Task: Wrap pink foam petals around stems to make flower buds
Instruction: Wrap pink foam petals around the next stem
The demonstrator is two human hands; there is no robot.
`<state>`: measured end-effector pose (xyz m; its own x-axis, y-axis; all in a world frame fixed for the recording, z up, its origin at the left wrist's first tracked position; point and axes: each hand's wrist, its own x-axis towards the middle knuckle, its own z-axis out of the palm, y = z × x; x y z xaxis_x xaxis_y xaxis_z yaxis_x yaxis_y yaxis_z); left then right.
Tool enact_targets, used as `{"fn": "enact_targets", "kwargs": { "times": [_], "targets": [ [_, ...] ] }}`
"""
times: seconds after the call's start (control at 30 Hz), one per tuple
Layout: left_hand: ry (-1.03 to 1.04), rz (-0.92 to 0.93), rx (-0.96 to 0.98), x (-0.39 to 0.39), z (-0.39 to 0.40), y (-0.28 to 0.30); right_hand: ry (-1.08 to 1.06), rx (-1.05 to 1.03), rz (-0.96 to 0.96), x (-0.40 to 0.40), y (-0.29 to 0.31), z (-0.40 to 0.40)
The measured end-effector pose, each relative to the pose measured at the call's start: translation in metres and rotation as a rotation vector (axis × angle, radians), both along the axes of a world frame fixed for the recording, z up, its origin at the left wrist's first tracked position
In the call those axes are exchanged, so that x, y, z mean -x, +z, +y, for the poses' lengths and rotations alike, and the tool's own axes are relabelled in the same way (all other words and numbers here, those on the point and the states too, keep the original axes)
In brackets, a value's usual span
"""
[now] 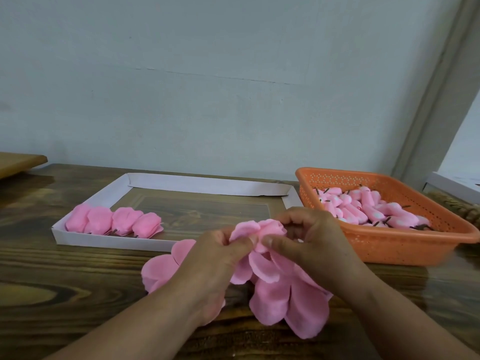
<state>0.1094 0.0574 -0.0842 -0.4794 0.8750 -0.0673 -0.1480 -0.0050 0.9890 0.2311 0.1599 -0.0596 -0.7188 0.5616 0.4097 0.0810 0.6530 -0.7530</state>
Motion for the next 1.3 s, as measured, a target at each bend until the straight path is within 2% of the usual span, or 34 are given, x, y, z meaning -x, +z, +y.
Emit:
{"fn": "enact_targets", "kwargs": {
  "times": [0.17,0.3,0.53,0.6,0.8,0.97,1.13,1.3],
  "targets": [
    [0.130,-0.036,0.082,-0.001,0.001,0.001,-0.044,0.068,0.039,0.005,-0.010,-0.002],
    [0.204,-0.091,0.155,0.002,0.002,0.003,-0.006,0.003,-0.019,0.006,-0.013,-0.007],
    [0.319,-0.357,0.116,0.008,0.002,0.013,-0.062,-0.088,0.032,0.008,-0.017,-0.009],
    [0.325,-0.385,0.115,0.006,0.001,0.014,-0.056,-0.098,0.024,0.008,-0.017,-0.010],
    [0.228,-0.089,0.153,0.005,0.001,0.010,0.144,-0.360,-0.092,0.002,0.000,-0.010],
    [0.146,0.172,0.114,-0.003,-0.003,0.009,0.116,-0.464,-0.088,0.000,0.003,-0.013],
    [0.157,0.285,0.005,-0.007,-0.005,0.009,-0.013,-0.532,-0.100,0.000,0.001,-0.013],
    [0.058,0.354,-0.015,-0.007,-0.007,0.008,-0.004,-0.499,-0.097,0.000,0.002,-0.013]
  ]
}}
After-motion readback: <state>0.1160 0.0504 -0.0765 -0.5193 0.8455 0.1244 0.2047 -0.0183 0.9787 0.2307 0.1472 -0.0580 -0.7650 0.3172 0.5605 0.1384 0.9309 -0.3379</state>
